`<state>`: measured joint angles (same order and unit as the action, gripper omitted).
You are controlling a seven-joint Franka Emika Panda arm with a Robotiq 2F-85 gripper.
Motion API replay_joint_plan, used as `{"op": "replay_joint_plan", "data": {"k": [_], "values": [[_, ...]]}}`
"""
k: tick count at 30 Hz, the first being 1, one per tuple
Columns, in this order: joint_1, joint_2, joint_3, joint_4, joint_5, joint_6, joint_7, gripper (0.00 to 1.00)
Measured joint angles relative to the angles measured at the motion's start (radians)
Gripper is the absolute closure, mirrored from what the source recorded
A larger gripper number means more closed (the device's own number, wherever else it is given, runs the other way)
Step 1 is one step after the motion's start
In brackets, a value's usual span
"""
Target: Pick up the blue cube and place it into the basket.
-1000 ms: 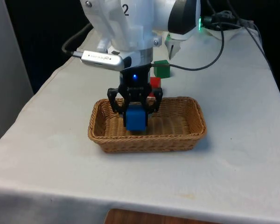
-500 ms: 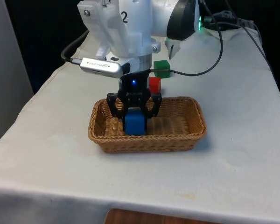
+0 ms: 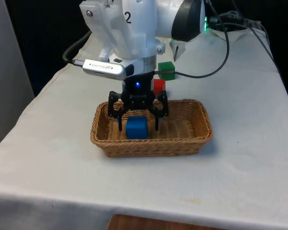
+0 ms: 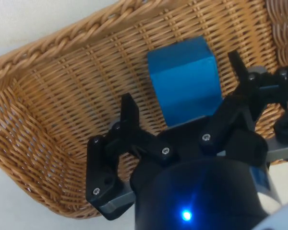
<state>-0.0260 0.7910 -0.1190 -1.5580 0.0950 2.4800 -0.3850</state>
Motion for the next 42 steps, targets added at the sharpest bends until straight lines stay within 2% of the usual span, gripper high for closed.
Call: {"op": "replay_joint_plan", "data": {"k": [7, 12, 23, 42], "values": [[0.0, -0.003, -0.002, 0.002, -0.001, -0.001, 0.0, 0.0], [0.004, -0.032, -0.008, -0.004, -0.003, -0.026, 0.0, 0.0], [0.009, -0.15, -0.011, -0.103, -0.003, -0.043, 0.006, 0.0], [0.01, -0.329, -0.018, -0.249, -0.003, -0.066, 0.011, 0.0]]}}
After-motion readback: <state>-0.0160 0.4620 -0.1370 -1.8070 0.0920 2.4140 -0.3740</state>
